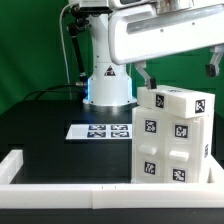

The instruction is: Assemble cabinet

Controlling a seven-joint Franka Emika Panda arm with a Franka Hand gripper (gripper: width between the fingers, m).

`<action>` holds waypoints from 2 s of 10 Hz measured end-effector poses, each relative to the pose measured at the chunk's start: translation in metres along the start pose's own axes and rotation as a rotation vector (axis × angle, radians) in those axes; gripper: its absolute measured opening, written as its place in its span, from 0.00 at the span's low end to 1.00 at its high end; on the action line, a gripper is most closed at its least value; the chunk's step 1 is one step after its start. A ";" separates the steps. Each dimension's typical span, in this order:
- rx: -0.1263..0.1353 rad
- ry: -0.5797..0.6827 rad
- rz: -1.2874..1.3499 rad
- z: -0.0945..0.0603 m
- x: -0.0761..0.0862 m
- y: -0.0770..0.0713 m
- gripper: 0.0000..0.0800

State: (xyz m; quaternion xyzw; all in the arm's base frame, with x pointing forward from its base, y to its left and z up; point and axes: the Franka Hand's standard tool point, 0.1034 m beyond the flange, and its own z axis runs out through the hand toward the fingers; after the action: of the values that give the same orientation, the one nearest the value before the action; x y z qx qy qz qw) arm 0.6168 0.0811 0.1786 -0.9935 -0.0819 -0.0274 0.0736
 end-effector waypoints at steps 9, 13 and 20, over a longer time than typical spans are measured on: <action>-0.024 0.008 -0.198 0.027 -0.021 0.007 0.99; -0.024 0.009 -0.160 0.027 -0.021 0.008 0.70; -0.011 0.031 0.267 0.027 -0.018 0.012 0.70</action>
Offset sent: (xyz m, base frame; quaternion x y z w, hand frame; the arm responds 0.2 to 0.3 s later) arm -0.0153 0.0065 -0.0134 -0.0107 0.0169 -0.1350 0.9906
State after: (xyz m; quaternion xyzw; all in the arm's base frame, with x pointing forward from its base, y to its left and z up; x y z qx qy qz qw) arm 0.6020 0.0708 0.1495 -0.9955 0.0525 -0.0331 0.0723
